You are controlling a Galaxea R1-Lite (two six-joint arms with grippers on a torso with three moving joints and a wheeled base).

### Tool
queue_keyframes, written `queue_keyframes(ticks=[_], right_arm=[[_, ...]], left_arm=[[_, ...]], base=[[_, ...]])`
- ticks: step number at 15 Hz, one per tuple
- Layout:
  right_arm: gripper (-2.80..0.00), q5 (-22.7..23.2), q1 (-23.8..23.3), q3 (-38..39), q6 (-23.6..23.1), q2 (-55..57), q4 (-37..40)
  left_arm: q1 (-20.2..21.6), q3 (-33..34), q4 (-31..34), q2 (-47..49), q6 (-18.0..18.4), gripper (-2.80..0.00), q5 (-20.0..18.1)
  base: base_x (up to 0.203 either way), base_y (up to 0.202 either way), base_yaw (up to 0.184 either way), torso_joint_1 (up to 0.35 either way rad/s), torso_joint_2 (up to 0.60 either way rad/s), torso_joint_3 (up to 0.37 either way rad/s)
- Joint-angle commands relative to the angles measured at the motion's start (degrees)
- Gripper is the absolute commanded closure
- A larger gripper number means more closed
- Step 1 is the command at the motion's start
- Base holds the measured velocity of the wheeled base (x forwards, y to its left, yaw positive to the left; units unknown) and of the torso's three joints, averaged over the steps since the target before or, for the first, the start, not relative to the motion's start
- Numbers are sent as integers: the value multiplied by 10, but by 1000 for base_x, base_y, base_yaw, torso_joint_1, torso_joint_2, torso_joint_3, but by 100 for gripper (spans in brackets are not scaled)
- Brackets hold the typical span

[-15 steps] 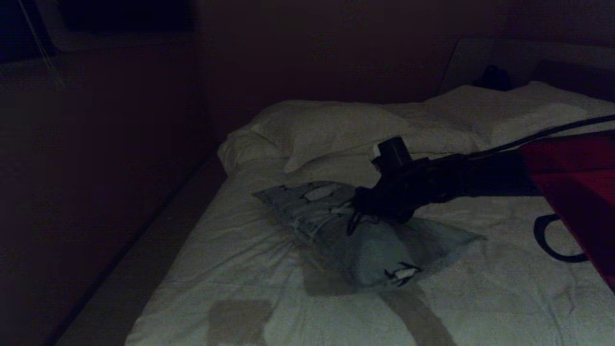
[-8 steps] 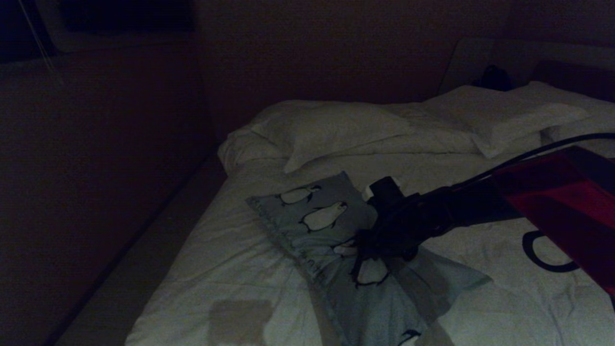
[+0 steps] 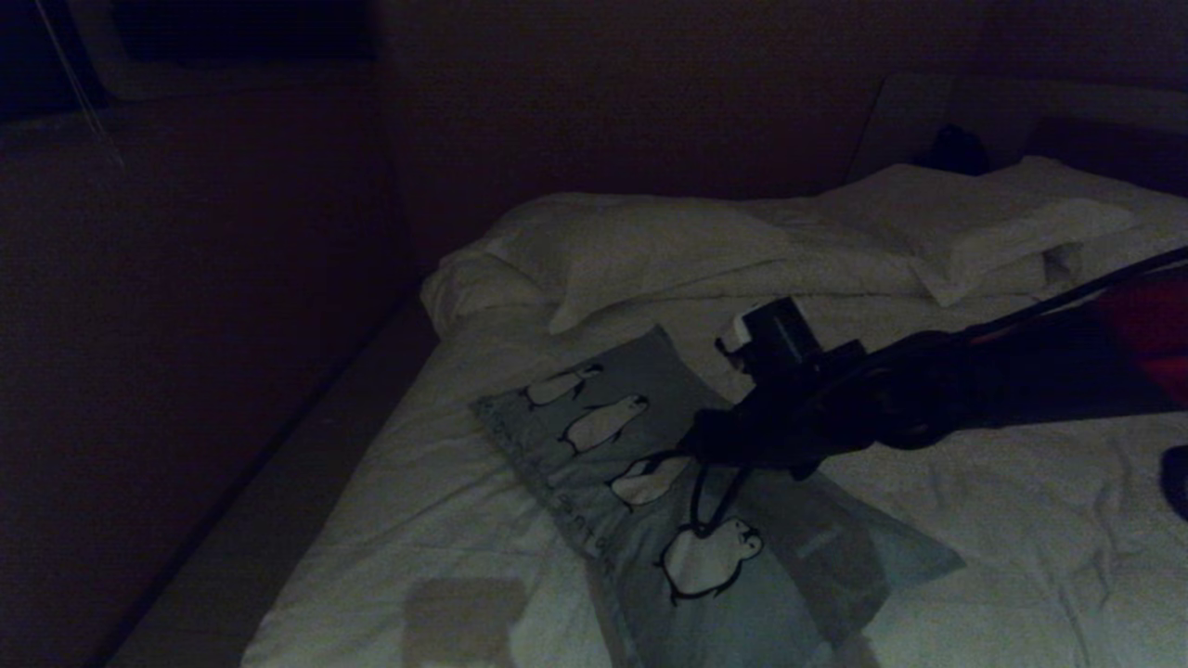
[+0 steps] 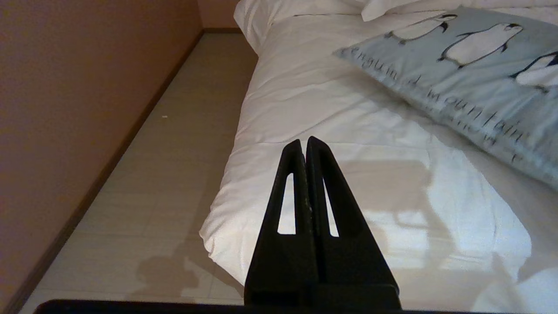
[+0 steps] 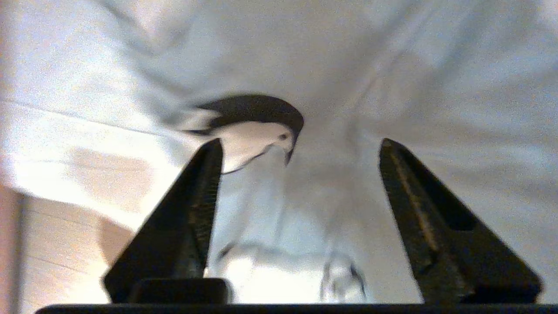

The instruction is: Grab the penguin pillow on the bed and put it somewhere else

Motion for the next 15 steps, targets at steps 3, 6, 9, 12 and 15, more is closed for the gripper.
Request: queue_keyframes(ticks=[3, 6, 9, 12, 15], right_arm=[[-280, -5, 11, 3, 2, -187, 50], [-280, -47, -2, 3, 2, -305, 97], [-280, -69, -49, 35, 15, -421, 133], [-280, -75, -151, 94, 25, -528, 142], [-280, -77, -233, 144, 23, -644, 149]], left_arm=[[0, 0, 0, 0, 0, 0, 0], [0, 0, 0, 0, 0, 0, 0], [0, 0, 0, 0, 0, 0, 0], [0, 0, 0, 0, 0, 0, 0], [0, 0, 0, 0, 0, 0, 0]], base=[[0, 0, 0, 0, 0, 0], [0, 0, 0, 0, 0, 0], [0, 0, 0, 0, 0, 0], [0, 0, 0, 0, 0, 0], [0, 0, 0, 0, 0, 0]])
